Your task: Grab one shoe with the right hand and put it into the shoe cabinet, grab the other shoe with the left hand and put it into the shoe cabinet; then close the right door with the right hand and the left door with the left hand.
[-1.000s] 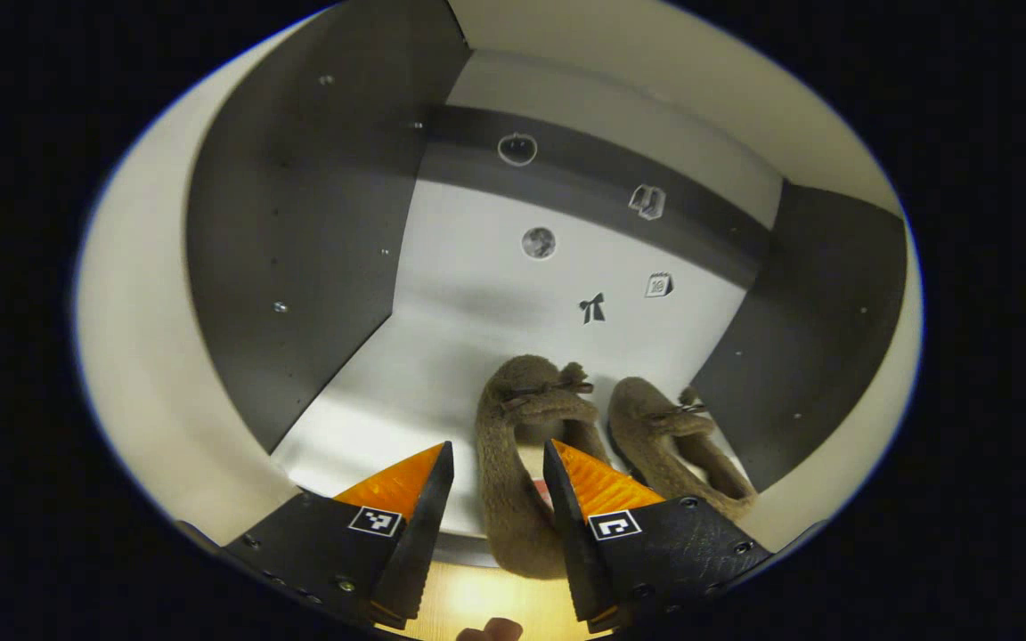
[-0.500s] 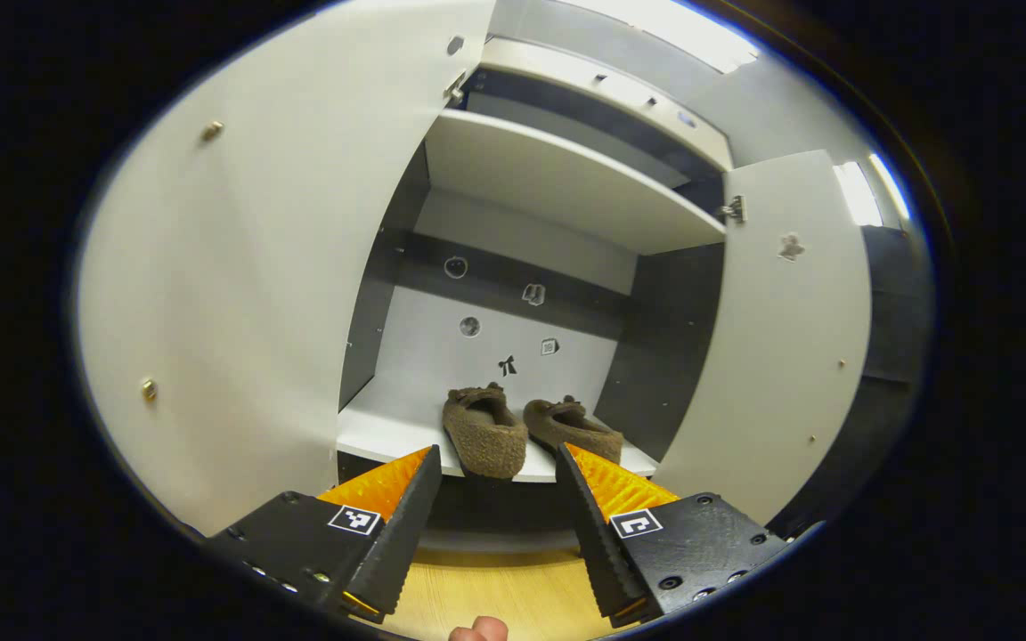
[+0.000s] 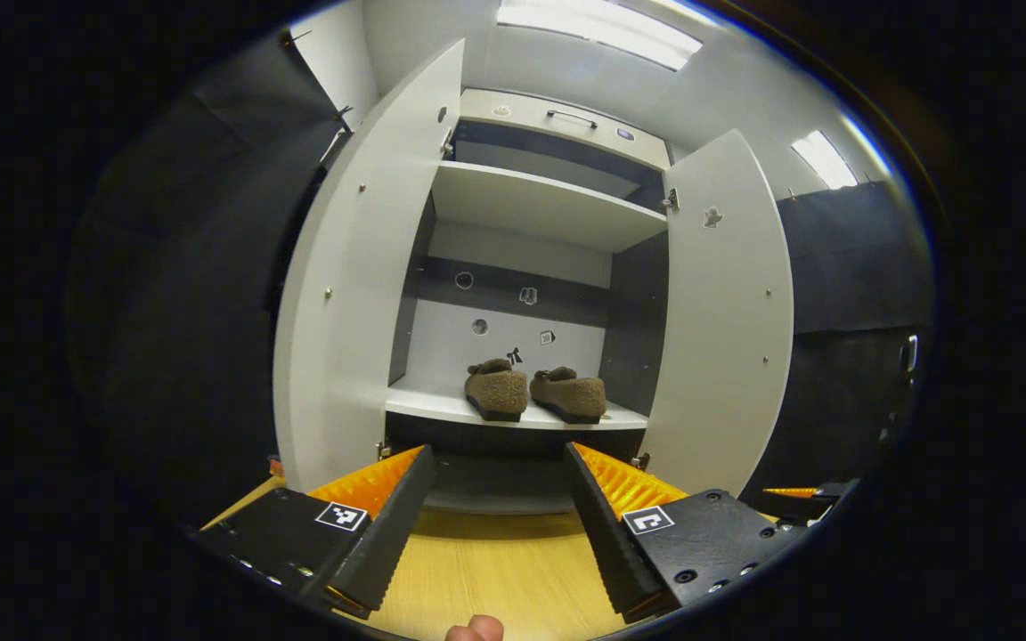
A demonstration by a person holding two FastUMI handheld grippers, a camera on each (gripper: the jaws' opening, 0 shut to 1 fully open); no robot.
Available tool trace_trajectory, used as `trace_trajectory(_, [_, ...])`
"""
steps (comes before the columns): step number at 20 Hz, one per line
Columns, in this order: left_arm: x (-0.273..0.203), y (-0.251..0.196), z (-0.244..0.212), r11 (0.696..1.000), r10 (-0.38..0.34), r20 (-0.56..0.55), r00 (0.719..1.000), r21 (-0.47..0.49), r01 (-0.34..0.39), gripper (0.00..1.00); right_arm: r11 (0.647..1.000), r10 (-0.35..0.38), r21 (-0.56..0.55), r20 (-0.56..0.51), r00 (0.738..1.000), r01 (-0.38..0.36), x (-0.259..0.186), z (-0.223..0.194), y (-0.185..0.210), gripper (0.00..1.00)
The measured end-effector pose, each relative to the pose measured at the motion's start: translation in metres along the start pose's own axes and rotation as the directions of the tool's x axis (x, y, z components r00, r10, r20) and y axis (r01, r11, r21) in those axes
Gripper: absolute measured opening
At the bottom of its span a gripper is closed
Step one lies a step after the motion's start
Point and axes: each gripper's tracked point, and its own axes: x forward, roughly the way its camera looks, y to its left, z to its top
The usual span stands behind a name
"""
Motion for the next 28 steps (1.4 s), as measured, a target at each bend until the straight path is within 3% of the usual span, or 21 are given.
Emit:
trace_trajectory(4, [-0.036, -0.002, -0.018, 0.994, 0.042, 0.000, 0.999, 0.097, -0.042, 0.88, 1.000, 0.017, 0.007, -0.001, 1.000, -0.017, -0.011, -0.001, 0.006, 0.95])
trace_trajectory(8, [-0.054, 0.002, -0.044, 0.995, 0.079, -0.046, 0.996, 0.065, -0.076, 0.96, 0.999, 0.021, 0.034, 0.006, 1.000, -0.021, -0.020, 0.002, 0.006, 0.94])
trace_trajectory(11, [-0.058, 0.008, -0.048, 0.992, 0.107, -0.051, 0.993, 0.079, -0.103, 0.96, 0.999, 0.004, 0.044, 0.015, 1.000, -0.005, -0.023, 0.012, -0.004, 0.94])
trace_trajectory(12, [-0.060, 0.009, -0.048, 0.990, 0.112, -0.046, 0.993, 0.095, -0.108, 0.96, 0.999, -0.006, 0.042, 0.020, 1.000, 0.005, -0.025, 0.018, -0.011, 0.99])
trace_trajectory(16, [-0.064, 0.003, -0.049, 0.991, 0.094, -0.044, 0.995, 0.104, -0.089, 0.96, 0.997, -0.059, 0.046, 0.067, 0.996, 0.056, -0.022, 0.067, -0.062, 0.95])
trace_trajectory(20, [-0.063, 0.004, -0.052, 0.991, 0.101, -0.053, 0.993, 0.098, -0.096, 0.96, 0.983, -0.178, 0.071, 0.128, 0.976, 0.170, -0.018, 0.121, -0.137, 0.94])
trace_trajectory(25, [-0.064, 0.007, -0.054, 0.989, 0.111, -0.061, 0.992, 0.106, -0.104, 0.96, 0.971, -0.216, 0.140, 0.170, 0.962, 0.193, 0.000, 0.177, -0.187, 0.92])
trace_trajectory(28, [-0.064, 0.011, -0.052, 0.987, 0.129, -0.056, 0.990, 0.107, -0.123, 0.96, 0.973, -0.224, 0.102, 0.213, 0.951, 0.207, 0.021, 0.213, -0.207, 0.91])
